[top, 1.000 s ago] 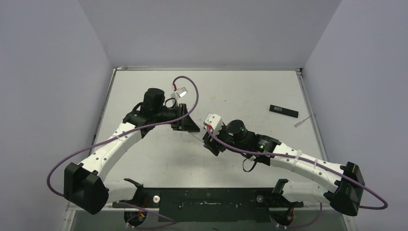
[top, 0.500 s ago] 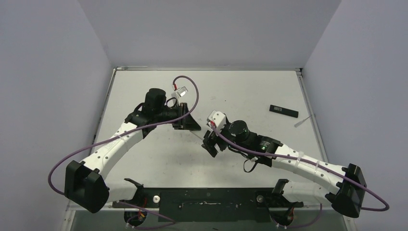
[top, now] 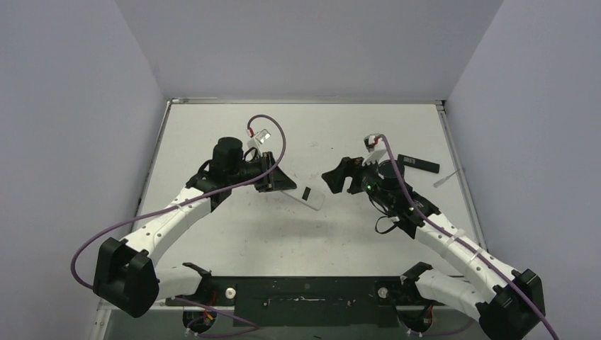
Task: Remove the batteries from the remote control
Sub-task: Remove the battery cover from the remote control.
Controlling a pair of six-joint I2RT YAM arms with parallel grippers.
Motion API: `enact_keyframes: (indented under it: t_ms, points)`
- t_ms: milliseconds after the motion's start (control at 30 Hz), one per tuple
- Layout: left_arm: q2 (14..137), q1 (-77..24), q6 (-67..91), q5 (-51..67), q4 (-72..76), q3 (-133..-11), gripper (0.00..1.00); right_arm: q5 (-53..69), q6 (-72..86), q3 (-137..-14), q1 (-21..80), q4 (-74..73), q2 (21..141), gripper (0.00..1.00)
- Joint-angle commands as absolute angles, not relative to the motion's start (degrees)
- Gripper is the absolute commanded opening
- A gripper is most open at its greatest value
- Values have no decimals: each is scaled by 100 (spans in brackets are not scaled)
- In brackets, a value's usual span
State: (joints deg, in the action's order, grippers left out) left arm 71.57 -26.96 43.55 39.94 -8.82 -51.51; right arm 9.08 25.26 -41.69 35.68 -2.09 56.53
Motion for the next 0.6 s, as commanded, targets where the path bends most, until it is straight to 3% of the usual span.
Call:
enact_keyframes:
  t_ms: [0, 167, 267, 567]
  points:
    - [6820, -2683, 4682, 3747, -147, -5095, 0, 1929, 4299, -3819, 3191, 666, 5609, 91]
    - [6735, -2673, 4949, 3656, 214, -4927, 0, 2486, 5643, -2847, 3152, 2446, 5511, 93]
    - [6768, -2657, 5291, 3769, 522, -4838, 0, 2490, 6176, -2537, 3155, 2921, 5638, 100]
    - [6795, -2597, 5414, 3818, 641, -4827, 0, 2610, 6535, -2358, 3151, 3569, 5846, 72]
